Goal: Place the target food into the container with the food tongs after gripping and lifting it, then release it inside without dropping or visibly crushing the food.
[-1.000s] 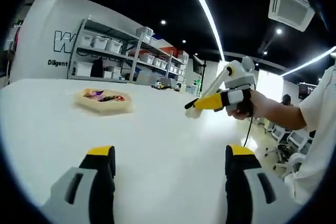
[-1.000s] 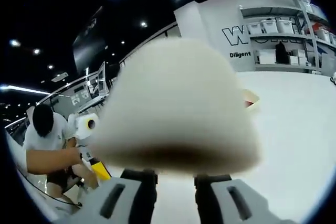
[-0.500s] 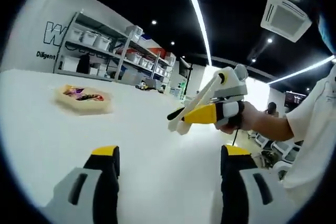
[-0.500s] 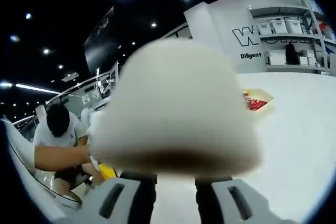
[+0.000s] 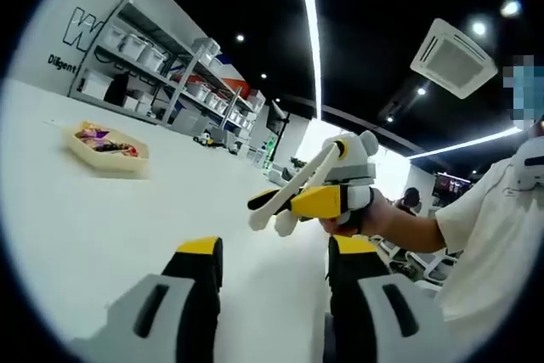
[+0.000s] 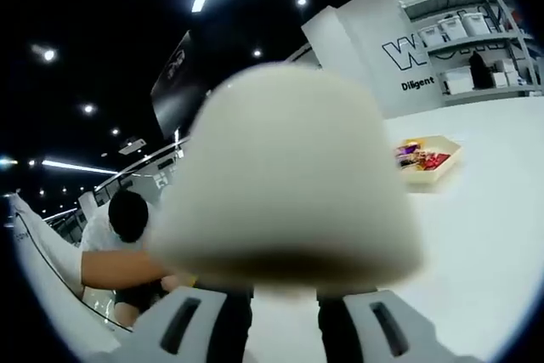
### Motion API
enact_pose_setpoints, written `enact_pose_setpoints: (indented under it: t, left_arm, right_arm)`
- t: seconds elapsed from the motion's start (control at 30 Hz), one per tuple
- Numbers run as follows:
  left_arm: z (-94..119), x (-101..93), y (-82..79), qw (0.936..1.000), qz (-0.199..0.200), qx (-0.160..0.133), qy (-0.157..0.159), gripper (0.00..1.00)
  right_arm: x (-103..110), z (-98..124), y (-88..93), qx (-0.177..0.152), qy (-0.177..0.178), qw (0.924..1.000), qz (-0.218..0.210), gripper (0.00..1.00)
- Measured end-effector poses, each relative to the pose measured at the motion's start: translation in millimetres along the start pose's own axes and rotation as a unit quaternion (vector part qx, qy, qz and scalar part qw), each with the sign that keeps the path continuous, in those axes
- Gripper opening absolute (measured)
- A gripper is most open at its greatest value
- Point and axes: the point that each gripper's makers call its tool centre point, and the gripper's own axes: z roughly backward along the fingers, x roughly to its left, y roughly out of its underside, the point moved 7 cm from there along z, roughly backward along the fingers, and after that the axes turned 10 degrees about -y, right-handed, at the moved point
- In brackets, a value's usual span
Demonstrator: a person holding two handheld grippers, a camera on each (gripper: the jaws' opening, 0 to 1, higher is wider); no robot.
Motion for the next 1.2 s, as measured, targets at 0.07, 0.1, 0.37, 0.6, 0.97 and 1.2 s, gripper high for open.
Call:
enact_pose_setpoints:
  t: [0.07,0.1,0.37,0.6,0.97,1.2]
  left_arm:
    - [0,-1.9,-2.1,1.0,0.002,-0.007,0.003,0.4]
    - [0,-2.4,-2.6,0.9999,0.006,-0.009,0.004,0.38]
    - [-1,-16.1,-4.2,0.9985,0.018,-0.005,0.051,0.18]
    - [1,-17.7,-6.4,0.9968,0.041,-0.01,0.068,0.14]
    - [5,-19.5,-15.5,0.9928,0.071,-0.036,0.09,0.07]
    - [12,-25.4,-23.8,0.9848,0.097,-0.059,0.131,0.03]
  right_arm:
    - [2,0,-0.2,-0.005,-0.012,0.9999,-0.001,0.23]
    - [3,0,-0.2,-0.006,-0.013,0.9999,-0.001,0.23]
    - [12,-4,3.5,-0.003,-0.038,0.9992,0.011,0.24]
    - [15,-2,2.6,-0.015,-0.056,0.9983,0.002,0.24]
    - [15,3,-2.7,-0.039,-0.083,0.9955,-0.025,0.24]
    - [23,1,-11.0,-0.043,-0.121,0.9912,-0.031,0.26]
